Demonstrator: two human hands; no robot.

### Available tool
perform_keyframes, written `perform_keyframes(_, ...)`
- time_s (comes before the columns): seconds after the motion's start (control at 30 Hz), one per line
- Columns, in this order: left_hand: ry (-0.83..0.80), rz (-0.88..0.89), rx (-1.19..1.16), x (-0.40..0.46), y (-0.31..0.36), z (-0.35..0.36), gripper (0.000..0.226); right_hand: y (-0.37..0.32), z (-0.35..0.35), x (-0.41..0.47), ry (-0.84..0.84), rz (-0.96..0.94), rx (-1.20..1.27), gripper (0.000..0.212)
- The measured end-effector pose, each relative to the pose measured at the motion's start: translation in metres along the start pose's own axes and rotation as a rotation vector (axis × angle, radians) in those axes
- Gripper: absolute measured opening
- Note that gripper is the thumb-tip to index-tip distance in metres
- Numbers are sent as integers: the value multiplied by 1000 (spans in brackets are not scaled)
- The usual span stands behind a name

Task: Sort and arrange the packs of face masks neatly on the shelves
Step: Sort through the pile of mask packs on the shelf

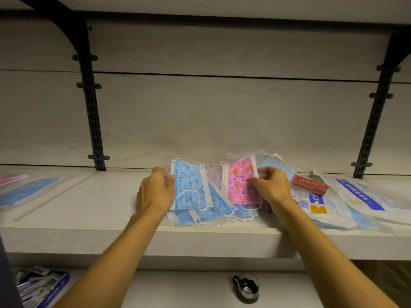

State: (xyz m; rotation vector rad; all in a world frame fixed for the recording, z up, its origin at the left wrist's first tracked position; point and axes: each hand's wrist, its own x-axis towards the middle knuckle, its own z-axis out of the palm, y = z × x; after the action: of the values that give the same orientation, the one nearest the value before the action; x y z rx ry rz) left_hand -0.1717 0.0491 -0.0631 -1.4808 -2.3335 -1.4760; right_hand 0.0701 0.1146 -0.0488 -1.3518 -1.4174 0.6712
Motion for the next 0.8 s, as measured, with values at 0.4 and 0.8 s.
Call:
perform_keyframes(0.4,-124,-127,19,0,2,-5,46,5,1,-2,68,-153,43,12)
perform_keyframes(0.8,255,1,-276,-18,16,-21,17,-11,-10,-10,260,-276,401,9)
